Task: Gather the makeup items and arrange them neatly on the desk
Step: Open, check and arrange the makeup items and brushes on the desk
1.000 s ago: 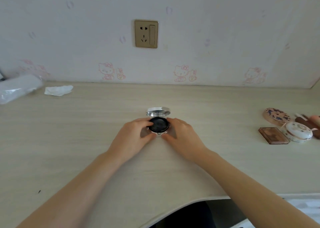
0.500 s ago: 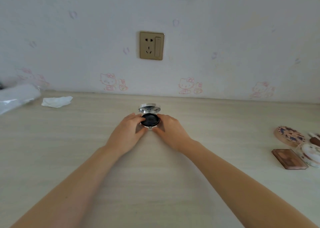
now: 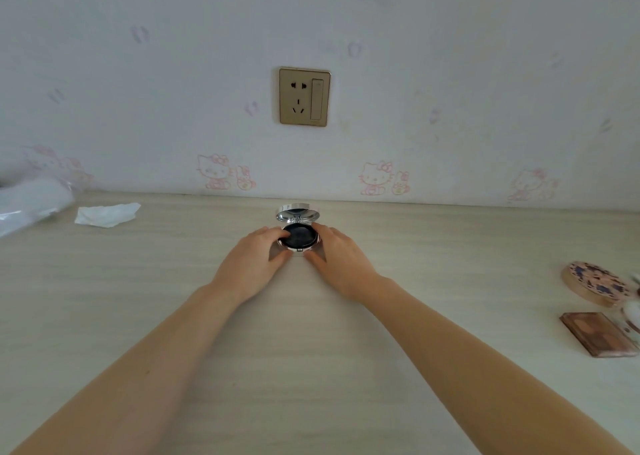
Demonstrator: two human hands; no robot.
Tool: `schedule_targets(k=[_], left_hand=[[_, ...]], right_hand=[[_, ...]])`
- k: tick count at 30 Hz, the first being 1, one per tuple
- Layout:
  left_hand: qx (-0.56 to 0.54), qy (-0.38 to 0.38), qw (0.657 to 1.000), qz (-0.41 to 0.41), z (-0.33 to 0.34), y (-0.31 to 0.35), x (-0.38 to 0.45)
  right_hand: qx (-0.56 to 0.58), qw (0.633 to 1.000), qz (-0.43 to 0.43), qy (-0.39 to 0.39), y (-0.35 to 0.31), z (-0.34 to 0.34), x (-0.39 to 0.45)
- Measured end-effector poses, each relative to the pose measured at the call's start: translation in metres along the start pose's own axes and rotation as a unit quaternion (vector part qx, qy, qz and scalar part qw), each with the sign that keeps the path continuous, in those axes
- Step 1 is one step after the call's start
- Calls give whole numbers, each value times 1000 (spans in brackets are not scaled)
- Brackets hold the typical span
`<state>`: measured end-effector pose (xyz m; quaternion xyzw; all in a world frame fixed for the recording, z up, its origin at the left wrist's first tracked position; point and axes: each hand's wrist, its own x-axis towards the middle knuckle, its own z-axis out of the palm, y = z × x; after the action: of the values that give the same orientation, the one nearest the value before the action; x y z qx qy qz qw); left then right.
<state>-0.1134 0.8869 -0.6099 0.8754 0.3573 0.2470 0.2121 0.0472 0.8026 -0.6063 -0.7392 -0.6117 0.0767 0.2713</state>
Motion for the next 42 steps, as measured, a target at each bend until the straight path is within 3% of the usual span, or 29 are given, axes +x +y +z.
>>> schedule_targets(k=[9, 17, 34, 42], left_hand=[[15, 34, 999, 9, 2, 6, -8], [71, 36, 997, 7, 4, 30, -34], [-25, -21, 994, 103, 81, 190, -82], [-46, -68, 987, 141, 132, 251, -60]], right_hand=[[-1, 1000, 15, -7, -3, -6, -8], [-72, 996, 38, -48, -6, -32, -48], [-180, 979, 92, 19, 65, -145, -205], [-201, 963, 172, 55, 117, -203, -235]])
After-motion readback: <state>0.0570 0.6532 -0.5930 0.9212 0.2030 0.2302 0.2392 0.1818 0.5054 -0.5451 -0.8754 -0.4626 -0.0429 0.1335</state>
